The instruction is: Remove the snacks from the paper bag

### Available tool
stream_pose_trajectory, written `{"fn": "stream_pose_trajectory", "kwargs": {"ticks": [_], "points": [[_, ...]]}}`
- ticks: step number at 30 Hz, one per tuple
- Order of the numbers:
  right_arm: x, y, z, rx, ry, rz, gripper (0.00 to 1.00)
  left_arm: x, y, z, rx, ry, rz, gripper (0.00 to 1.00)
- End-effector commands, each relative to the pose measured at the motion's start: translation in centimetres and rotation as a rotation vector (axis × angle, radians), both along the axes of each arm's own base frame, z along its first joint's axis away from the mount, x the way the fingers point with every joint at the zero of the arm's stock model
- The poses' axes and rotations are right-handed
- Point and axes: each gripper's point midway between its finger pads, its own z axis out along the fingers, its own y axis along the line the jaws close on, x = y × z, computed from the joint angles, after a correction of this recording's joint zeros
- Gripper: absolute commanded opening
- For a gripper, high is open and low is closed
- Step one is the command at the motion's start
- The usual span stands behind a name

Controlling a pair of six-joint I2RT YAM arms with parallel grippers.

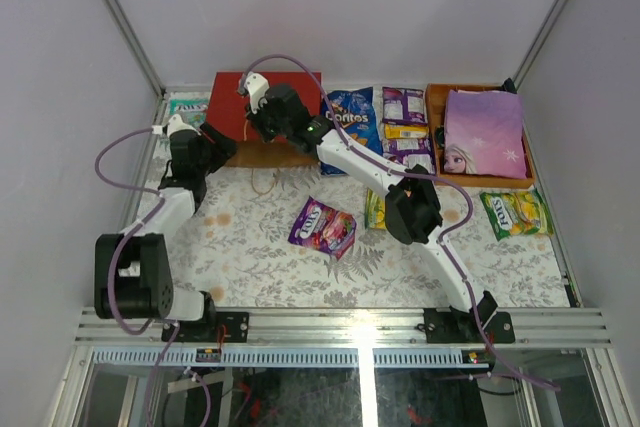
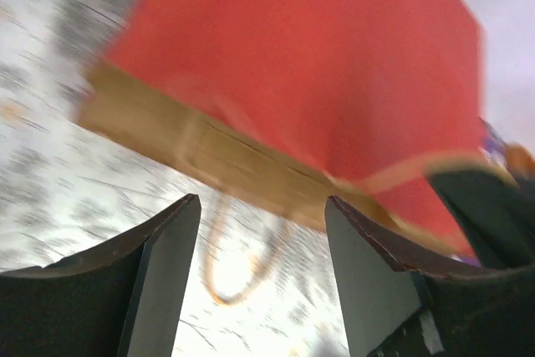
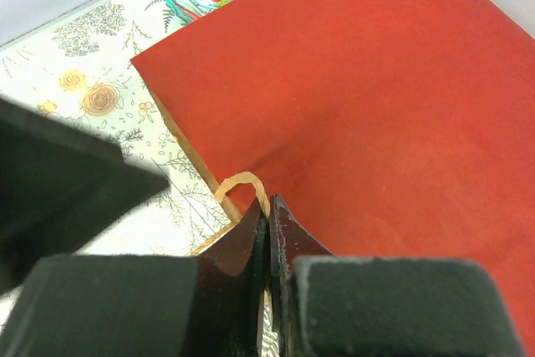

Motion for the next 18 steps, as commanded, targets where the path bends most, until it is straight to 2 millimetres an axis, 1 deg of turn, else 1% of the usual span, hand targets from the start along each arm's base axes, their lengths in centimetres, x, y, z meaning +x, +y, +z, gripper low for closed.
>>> {"fn": "stream_pose_trajectory", "kwargs": {"ticks": [1, 2, 4, 6, 8, 10, 12, 14, 15, 16, 18], "points": [[0.1, -0.2, 6.6, 0.076, -0.102, -0.012, 0.0, -2.9, -7.5, 2.6, -0.22, -0.139, -0.151, 0.6], [0.2, -0.3, 6.6, 0.076, -0.105, -0.019, 0.0, -3.6, -8.5, 2.3, -0.244, -0.135, -0.167, 0.59], [0.5, -0.7, 7.2, 0.076, -0.122, -0.039, 0.0, -4.5, -9.6, 1.5, -0.291, -0.14, -0.178, 0.54], [0.7, -1.2, 7.6, 0.079, -0.136, -0.057, 0.0, -4.9, -9.9, 0.1, -0.333, -0.146, -0.17, 0.49], [1.1, -1.7, 8.5, 0.099, -0.148, -0.083, 0.0, -4.8, -10.2, -1.2, -0.367, -0.142, -0.165, 0.47], [1.3, -2.1, 9.5, 0.118, -0.16, -0.103, 0.0, -4.4, -10.8, -2.3, -0.413, -0.145, -0.179, 0.46], [1.6, -2.5, 10.3, 0.129, -0.177, -0.131, 0.0, -3.5, -11.5, -2.6, -0.463, -0.174, -0.204, 0.45], [1.9, -2.8, 10.9, 0.141, -0.192, -0.152, 0.0, -2.4, -12.0, -2.5, -0.499, -0.225, -0.231, 0.38], [2.0, -3.0, 11.3, 0.149, -0.202, -0.165, 0.0, -1.7, -12.3, -1.7, -0.528, -0.28, -0.248, 0.37], [2.0, -3.2, 11.8, 0.157, -0.212, -0.174, 0.0, -1.2, -12.7, -1.3, -0.555, -0.308, -0.266, 0.37], [2.2, -3.5, 12.6, 0.171, -0.227, -0.189, 0.0, -0.1, -12.9, -1.1, -0.593, -0.335, -0.27, 0.38]]}}
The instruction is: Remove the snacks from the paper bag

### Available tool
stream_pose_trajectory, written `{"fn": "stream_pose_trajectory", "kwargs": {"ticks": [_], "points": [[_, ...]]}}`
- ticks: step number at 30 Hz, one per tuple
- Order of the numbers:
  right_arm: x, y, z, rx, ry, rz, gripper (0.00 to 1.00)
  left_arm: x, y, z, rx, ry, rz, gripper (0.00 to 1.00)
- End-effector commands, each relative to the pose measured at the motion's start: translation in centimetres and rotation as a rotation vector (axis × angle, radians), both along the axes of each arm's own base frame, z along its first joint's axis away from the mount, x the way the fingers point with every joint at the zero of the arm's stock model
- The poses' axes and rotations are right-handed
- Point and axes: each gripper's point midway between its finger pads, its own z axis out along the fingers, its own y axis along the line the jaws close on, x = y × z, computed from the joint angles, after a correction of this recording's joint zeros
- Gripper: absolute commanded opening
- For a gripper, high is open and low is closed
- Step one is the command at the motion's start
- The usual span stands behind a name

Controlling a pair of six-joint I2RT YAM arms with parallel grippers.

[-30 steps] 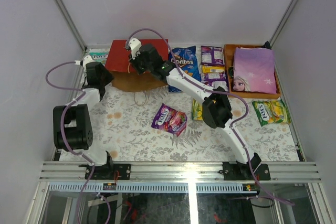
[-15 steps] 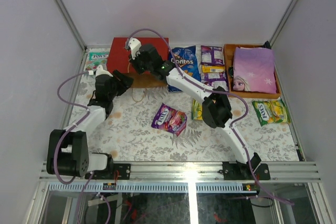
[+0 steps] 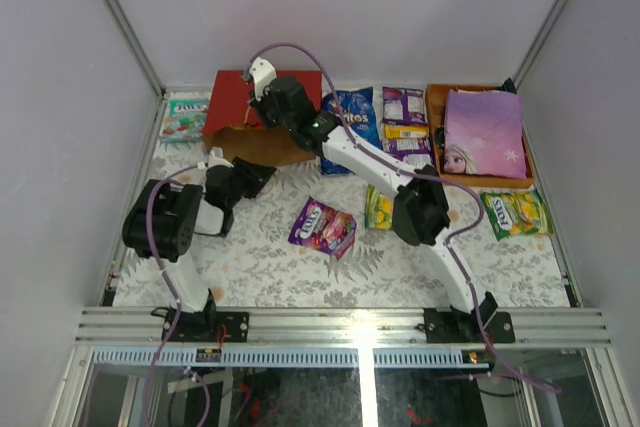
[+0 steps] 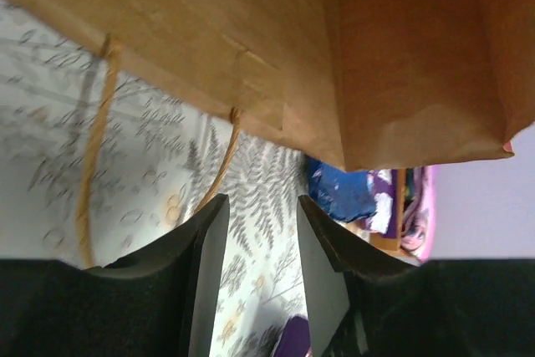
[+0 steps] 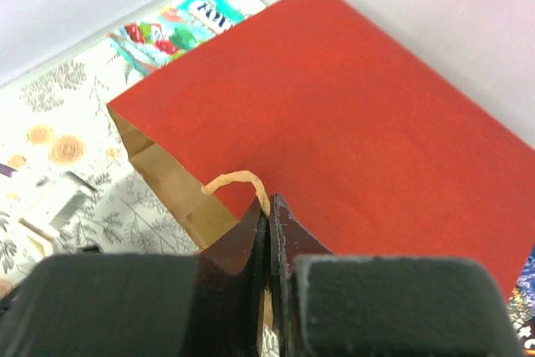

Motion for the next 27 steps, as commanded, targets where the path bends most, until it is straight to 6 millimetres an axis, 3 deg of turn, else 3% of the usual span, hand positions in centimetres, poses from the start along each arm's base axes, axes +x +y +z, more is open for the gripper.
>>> {"fn": "stream_pose_trajectory", "kwargs": {"ticks": [1, 7, 11, 18, 27], "points": [[0.6, -1.7, 9.5, 0.151, -0.153, -0.073, 0.0, 3.9, -1.2, 7.2, -0.166, -0.312, -0.021, 0.39], [0.1, -1.8, 11.8, 0.2, -0.174, -0.062, 0.0, 6.7, 0.1, 8.3, -0.245, -0.367, 0.085, 0.47], [0.0, -1.8, 11.9, 0.196, -0.168, -0.057, 0.0, 7.7, 0.7, 8.7, -0.347, -0.391, 0.13, 0.48], [-0.4, -2.1, 12.1, 0.216, -0.163, -0.063, 0.0, 9.4, 2.5, 5.7, -0.379, -0.3, 0.274, 0.5], [-0.9, -2.1, 12.5, 0.264, -0.129, -0.06, 0.0, 12.3, 3.4, 4.0, -0.383, -0.215, 0.491, 0.56]]}}
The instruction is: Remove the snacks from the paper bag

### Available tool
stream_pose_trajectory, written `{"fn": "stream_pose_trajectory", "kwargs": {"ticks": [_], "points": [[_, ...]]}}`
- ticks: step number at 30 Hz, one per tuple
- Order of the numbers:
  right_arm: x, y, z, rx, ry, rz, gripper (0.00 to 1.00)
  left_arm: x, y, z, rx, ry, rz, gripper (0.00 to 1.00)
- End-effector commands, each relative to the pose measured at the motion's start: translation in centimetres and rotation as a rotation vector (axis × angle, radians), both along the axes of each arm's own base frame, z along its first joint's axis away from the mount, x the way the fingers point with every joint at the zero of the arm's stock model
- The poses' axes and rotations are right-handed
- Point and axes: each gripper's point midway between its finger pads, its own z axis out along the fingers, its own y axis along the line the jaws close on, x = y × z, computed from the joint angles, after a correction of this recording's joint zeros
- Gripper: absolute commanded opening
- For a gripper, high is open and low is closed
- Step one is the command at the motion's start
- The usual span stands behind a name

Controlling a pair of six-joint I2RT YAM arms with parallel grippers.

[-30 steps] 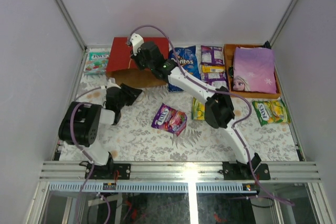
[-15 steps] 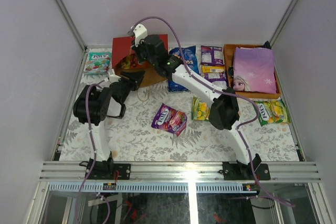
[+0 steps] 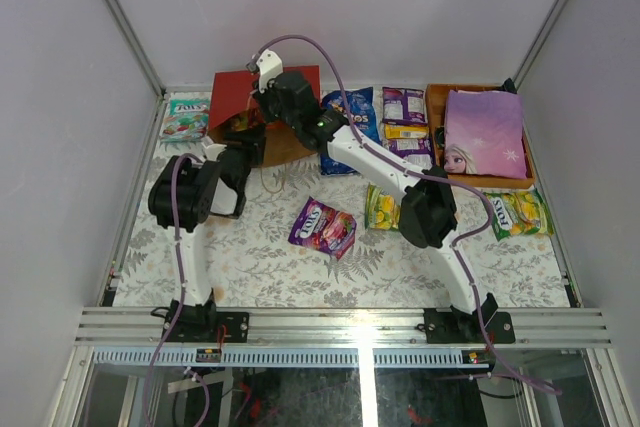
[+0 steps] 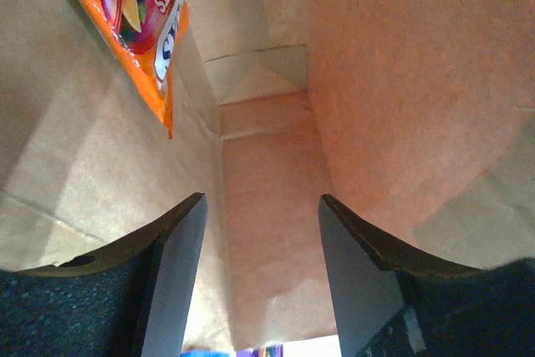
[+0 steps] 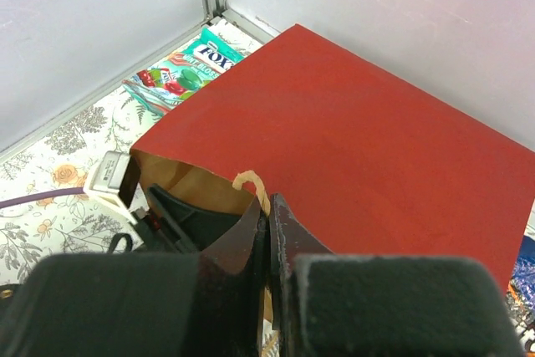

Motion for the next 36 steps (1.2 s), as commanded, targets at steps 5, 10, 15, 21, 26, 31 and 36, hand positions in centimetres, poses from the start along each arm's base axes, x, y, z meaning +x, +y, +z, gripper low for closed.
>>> {"fn": "stream_pose_trajectory", "kwargs": {"ticks": [5, 10, 15, 21, 26, 31, 36], "points": [[-1.4, -1.8, 8.2, 0.156, -0.079, -0.013, 0.0, 3.6, -0.4, -2.4, -0.015, 0.191, 0.212, 0.57], [-1.8, -2.4, 8.6, 0.162, -0.085, -0.014, 0.0, 4.5, -1.3, -3.7, 0.004, 0.297, 0.302, 0.58], [-2.2, -2.8, 8.5, 0.161, -0.083, -0.016, 0.0, 4.6, -1.7, -5.6, -0.001, 0.395, 0.37, 0.59], [-2.6, -3.5, 8.4, 0.153, -0.089, -0.022, 0.0, 3.2, -1.6, -6.5, 0.027, 0.462, 0.43, 0.59], [-2.8, -3.6, 8.6, 0.158, -0.092, -0.022, 0.0, 2.2, -1.5, -4.6, 0.07, 0.432, 0.432, 0.59], [-2.9, -3.5, 8.5, 0.168, -0.082, -0.012, 0.0, 2.8, -1.8, -4.7, 0.081, 0.44, 0.43, 0.59], [-3.0, -3.7, 8.5, 0.165, -0.083, -0.016, 0.0, 4.5, -2.5, -6.3, 0.076, 0.456, 0.428, 0.59]]}}
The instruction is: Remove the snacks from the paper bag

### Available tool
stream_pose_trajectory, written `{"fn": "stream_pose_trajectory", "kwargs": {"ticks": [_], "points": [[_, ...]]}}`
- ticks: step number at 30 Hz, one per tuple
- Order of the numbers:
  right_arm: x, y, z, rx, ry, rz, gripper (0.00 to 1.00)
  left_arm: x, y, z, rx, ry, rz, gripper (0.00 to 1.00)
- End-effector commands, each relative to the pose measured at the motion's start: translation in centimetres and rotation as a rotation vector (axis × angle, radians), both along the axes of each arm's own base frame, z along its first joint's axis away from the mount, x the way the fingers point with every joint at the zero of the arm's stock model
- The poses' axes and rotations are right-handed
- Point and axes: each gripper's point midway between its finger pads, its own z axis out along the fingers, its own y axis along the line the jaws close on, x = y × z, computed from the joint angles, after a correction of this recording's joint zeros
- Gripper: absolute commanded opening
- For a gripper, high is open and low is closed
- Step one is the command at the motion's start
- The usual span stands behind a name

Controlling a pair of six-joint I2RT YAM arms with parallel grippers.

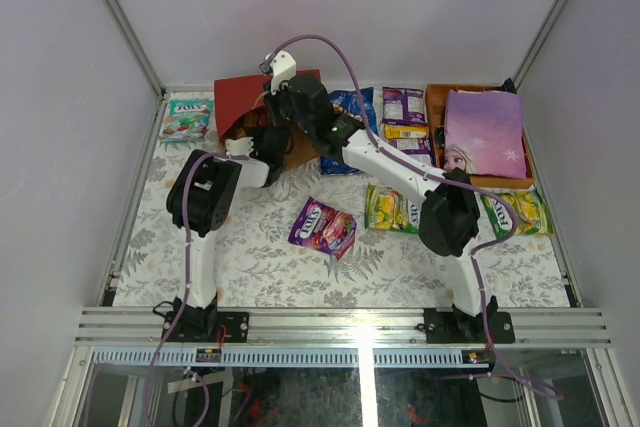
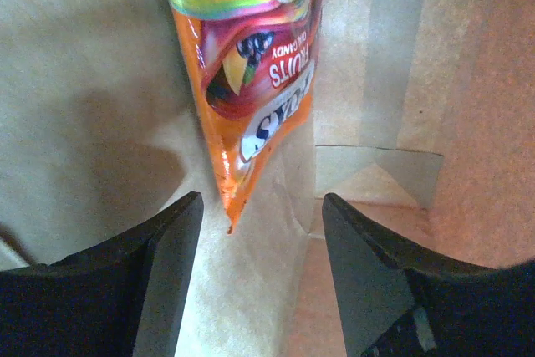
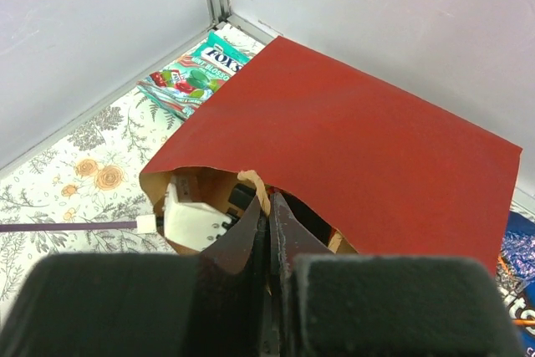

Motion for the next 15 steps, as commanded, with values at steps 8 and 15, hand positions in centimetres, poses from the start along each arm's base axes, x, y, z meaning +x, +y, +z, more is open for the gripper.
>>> {"fn": "stream_pose_trajectory", "kwargs": {"ticks": [8, 15], "points": [[-0.6, -1.3, 5.7, 0.103, -0.088, -0.013, 0.0, 5.5, -1.0, -2.4, 0.063, 0.052, -0.034, 0.6], [-0.1, -1.5, 5.4, 0.104, -0.082, -0.018, 0.0, 7.8, 1.1, -1.1, 0.072, -0.04, -0.125, 0.1]]}}
